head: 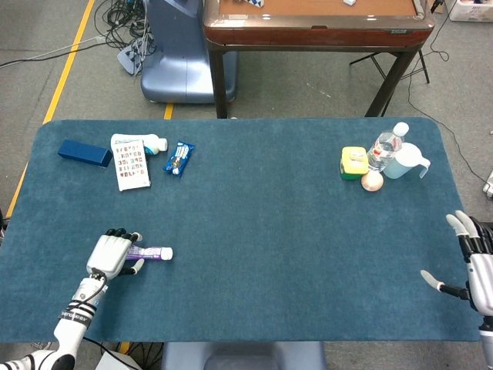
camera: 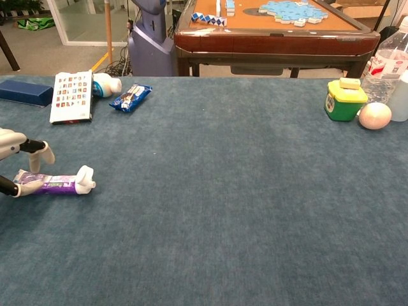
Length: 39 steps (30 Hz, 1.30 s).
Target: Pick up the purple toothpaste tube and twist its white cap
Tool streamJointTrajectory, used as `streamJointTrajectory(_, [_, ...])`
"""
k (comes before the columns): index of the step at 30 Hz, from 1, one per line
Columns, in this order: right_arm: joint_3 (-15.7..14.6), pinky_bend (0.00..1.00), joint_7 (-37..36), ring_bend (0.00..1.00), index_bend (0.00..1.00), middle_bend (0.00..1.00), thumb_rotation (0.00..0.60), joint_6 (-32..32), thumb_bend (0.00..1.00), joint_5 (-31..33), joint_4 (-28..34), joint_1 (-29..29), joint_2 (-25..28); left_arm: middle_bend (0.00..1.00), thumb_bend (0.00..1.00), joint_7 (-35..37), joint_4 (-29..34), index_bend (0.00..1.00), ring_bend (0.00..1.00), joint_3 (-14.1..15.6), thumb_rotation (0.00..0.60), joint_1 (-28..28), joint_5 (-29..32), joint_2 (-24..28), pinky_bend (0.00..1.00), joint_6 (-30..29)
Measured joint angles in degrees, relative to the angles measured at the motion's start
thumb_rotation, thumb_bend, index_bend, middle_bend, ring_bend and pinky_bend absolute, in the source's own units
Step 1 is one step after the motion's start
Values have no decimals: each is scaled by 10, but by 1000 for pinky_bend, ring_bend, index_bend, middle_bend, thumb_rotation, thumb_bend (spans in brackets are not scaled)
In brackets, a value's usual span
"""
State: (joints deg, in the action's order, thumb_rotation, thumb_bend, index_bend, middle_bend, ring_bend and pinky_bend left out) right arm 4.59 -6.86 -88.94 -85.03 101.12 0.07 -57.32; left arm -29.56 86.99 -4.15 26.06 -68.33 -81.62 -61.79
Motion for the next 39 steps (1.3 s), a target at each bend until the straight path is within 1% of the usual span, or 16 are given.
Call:
streamJointTrajectory(4, [0, 0, -1, 0, 0, 59, 532, 0, 0, 1, 0, -1, 1, 409, 298, 4, -11, 296, 230, 2, 480, 2, 1, -14, 235, -1])
streamJointTrajectory(6, [0, 0, 0, 0, 0, 59, 532, 0, 0, 1, 1, -2, 1, 411, 298, 7, -14, 298, 232, 3, 504, 2, 1, -19, 238, -1])
streamJointTrajectory(13, [0, 0, 0, 0, 0, 59, 533, -4, 0, 2, 4, -5, 4, 412, 299, 10, -29, 296, 234, 5, 499, 5, 4, -37, 243, 0])
streamJointTrajectory(15, [0, 0, 0, 0, 0, 59, 533, -5, 0, 1, 5, -6, 6, 412, 298, 6, -33, 294, 234, 6, 490, 5, -1, -40, 244, -7])
streamJointTrajectory(19, [0, 0, 0, 0, 0, 59, 533, -6, 0, 2, 6, -7, 8, 412, 298, -8, -49, 292, 233, 11, 490, 5, -17, -47, 246, -23])
streamJointTrajectory(27, [0, 0, -1, 0, 0, 59, 532, -5, 0, 3, 6, -8, 6, 412, 298, -24, -74, 292, 233, 13, 539, 13, -18, -56, 248, -16])
streamJointTrajectory(30, [0, 0, 0, 0, 0, 59, 533, -4, 0, 4, 6, -8, 6, 412, 298, -24, -84, 292, 233, 11, 541, 15, -21, -59, 248, -19])
streamJointTrajectory(34, [0, 0, -1, 0, 0, 59, 532, -4, 0, 5, 4, -9, 5, 412, 298, -17, -73, 288, 232, 9, 540, 16, -20, -55, 251, -16])
streamJointTrajectory(37, [0, 0, -3, 0, 0, 59, 532, -3, 0, 6, 3, -9, 5, 403, 298, -20, -70, 257, 228, 10, 542, 16, -21, -54, 251, -18])
streamJointTrajectory(39, [0, 0, -4, 0, 0, 59, 532, -3, 0, 7, 2, -9, 5, 373, 298, -23, -64, 216, 223, 10, 539, 16, -20, -54, 251, -17])
